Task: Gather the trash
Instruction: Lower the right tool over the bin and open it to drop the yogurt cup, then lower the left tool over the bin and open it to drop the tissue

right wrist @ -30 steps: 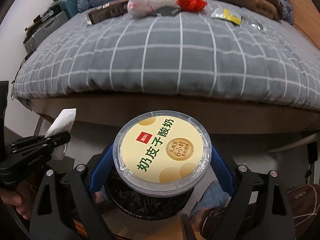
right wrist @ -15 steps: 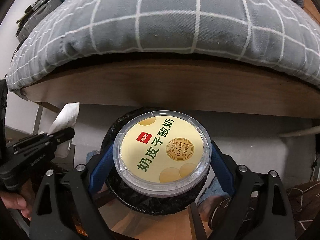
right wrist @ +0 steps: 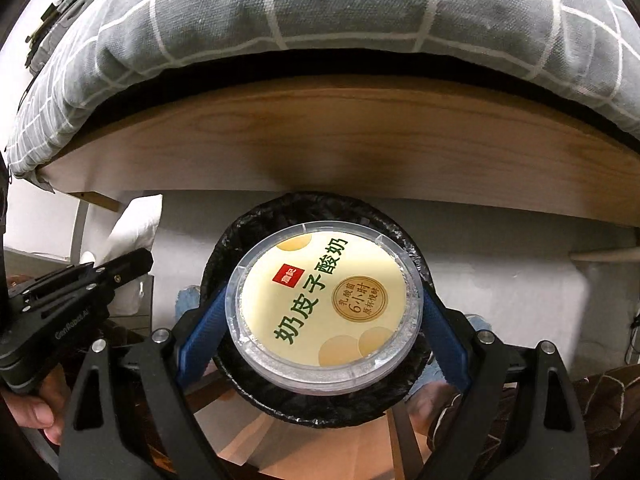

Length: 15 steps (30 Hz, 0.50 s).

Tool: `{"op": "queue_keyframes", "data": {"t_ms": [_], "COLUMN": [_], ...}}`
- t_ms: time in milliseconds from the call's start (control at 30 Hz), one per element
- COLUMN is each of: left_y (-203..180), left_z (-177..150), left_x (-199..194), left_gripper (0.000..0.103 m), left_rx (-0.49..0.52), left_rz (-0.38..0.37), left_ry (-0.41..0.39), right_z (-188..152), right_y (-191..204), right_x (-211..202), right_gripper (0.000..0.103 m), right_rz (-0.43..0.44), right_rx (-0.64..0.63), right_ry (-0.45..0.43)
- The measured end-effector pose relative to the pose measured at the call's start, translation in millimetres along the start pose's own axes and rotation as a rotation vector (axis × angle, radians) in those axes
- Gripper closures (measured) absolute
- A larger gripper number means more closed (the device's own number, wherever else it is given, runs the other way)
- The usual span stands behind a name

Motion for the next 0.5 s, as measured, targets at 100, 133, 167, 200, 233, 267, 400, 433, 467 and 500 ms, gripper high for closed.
{"op": "queue_keyframes", "data": {"t_ms": [100, 133, 167, 200, 233, 267, 400, 433, 467, 500], "left_y": [-0.3, -0.3, -0.2, -0.6, -1.4, -2.8, -9.4, -11.2, -14.3, -15.2], "left_z": [0.0, 0.0, 0.1, 0.3, 0.6, 1.0, 3.7, 4.1, 5.0, 5.2], "left_x": [-1.5, -0.8, -0.4, 0.6, 1.1, 1.6, 5.4, 6.5, 7.5, 8.9], "left_gripper": [0.098, 0.098, 0.098, 0.098, 0.098, 0.098, 0.098, 0.098, 0.098, 0.098], "left_rx": [-0.003, -0.004, -0.005, -0.005, -0.004, -0.003, 0.010, 0.013, 0.017, 0.020], "left_rz": [0.000, 0.000, 0.001, 0.003, 0.003, 0.003, 0.001, 0.000, -0.003, -0.005], "left_ry": [0.008, 0.010, 0.011, 0.012, 0.013, 0.014, 0.015, 0.016, 0.017, 0.017], "right_z": [0.0, 1.4, 1.8, 1.6, 1.7, 2.0, 4.2, 4.3, 4.6, 3.9], "right_y": [-0.7, -1.8, -2.4, -2.5, -3.8, -4.8, -15.5, -19.2, -23.7, -27.3], "right_x": [-0.5, -1.2, -1.9, -1.5, -1.3, -1.4, -7.7, -10.4, -13.3, -15.8], "right_gripper": [0.008, 0.008, 0.007, 0.007, 0.007, 0.007, 0.007, 0.007, 0.007, 0.007], "right_rz": [-0.009, -0.015, -0.025, -0.027, -0.028, -0.032, -0.059, -0.064, -0.074, -0.084], "right_rx": [-0.010, -0.010, -0.012, -0.013, -0.009, -0.004, 0.014, 0.019, 0.026, 0.033], "right_ry": [0.010, 0.005, -0.002, -0.002, 0.001, 0.001, -0.019, -0.024, -0.032, -0.037]}}
Point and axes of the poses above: each gripper's, at about its wrist camera, not at the fingertips, and x roughly the way its jaws point, y to its left, z to its top, the point moved 7 cm from there along x, roughly the way its jaws point, and after that the axes turned 7 degrees about y, right-handed, at the moved point
